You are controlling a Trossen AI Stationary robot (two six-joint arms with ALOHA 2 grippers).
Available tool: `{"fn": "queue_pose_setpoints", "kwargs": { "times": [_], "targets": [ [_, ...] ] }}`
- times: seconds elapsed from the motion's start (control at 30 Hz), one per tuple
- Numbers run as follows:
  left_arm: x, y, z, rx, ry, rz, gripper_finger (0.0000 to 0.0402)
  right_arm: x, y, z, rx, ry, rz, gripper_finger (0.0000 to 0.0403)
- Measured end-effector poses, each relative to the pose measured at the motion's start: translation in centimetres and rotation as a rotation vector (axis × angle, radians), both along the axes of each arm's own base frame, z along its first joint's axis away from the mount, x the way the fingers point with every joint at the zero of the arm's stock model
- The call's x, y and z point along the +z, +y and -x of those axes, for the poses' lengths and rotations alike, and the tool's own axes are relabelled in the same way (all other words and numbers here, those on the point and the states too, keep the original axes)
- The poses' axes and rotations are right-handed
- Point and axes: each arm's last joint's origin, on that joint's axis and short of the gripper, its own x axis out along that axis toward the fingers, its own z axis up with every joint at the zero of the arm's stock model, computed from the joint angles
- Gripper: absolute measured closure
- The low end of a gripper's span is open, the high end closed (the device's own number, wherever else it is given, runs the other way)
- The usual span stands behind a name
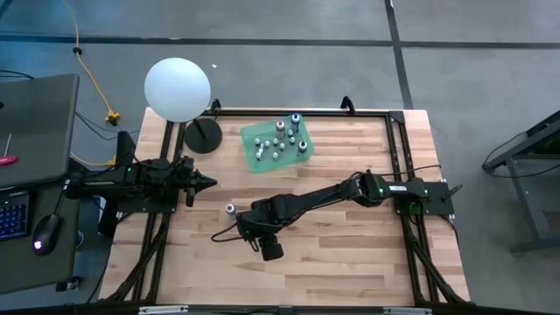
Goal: Pick & Place food coloring
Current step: Put the small green dye bottle in the green bin
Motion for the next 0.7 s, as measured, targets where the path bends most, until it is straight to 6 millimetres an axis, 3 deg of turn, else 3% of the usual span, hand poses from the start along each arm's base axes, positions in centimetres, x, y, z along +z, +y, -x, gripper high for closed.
{"fn": "queue_pose_setpoints", "kwargs": {
  "times": [0.27, 0.57, 0.7],
  "targets": [
    [0.0, 0.0, 0.0, 0.0, 0.0, 0.0, 0.0401, 0.0, -0.1, 0.0, -0.058, -0.002, 0.022, 0.0252],
    [0.0, 0.0, 0.0, 0.0, 0.0, 0.0, 0.0401, -2.1, 0.0, 0.4, -0.065, 0.048, 0.012, 0.0252],
    [0.0, 0.0, 0.0, 0.001, 0.0, 0.0, 0.0401, -2.1, 0.0, 0.3, -0.079, 0.042, 0.007, 0.0252]
  ]
}}
